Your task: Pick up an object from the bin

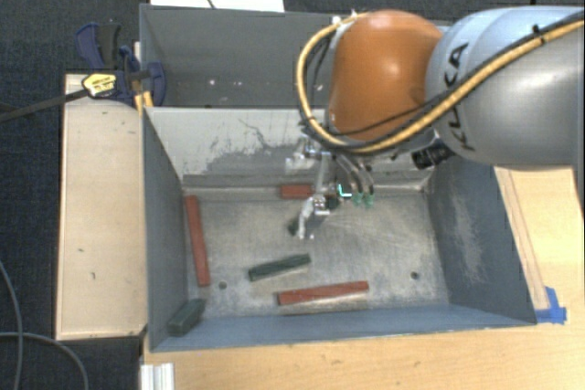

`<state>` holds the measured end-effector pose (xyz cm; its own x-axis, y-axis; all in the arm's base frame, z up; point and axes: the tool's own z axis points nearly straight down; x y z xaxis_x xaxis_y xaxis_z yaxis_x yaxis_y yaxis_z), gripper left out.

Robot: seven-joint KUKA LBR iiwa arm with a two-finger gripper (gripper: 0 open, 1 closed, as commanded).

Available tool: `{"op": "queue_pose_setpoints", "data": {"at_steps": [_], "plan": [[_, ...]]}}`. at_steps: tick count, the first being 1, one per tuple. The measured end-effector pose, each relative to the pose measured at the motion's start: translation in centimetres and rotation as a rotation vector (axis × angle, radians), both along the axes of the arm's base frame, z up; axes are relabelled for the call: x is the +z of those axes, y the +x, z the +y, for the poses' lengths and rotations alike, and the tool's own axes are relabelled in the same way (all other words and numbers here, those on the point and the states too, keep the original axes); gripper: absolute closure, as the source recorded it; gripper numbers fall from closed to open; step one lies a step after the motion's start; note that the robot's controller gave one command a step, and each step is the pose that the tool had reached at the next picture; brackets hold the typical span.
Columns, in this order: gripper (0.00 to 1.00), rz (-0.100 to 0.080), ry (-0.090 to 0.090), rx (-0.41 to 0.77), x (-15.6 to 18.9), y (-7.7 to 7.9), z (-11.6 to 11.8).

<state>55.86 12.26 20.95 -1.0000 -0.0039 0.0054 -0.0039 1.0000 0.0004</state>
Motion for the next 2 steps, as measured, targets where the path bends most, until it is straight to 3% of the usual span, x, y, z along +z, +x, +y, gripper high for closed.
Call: {"op": "queue_pose_setpoints", "data": {"at_steps": [1,2], "plan": [[0.00,-0.008,0.001,-0.003,0.4,0.2,-0.1],[0.00,-0.013,0.002,0.014,-4.7,-3.3,-0.1]]}}
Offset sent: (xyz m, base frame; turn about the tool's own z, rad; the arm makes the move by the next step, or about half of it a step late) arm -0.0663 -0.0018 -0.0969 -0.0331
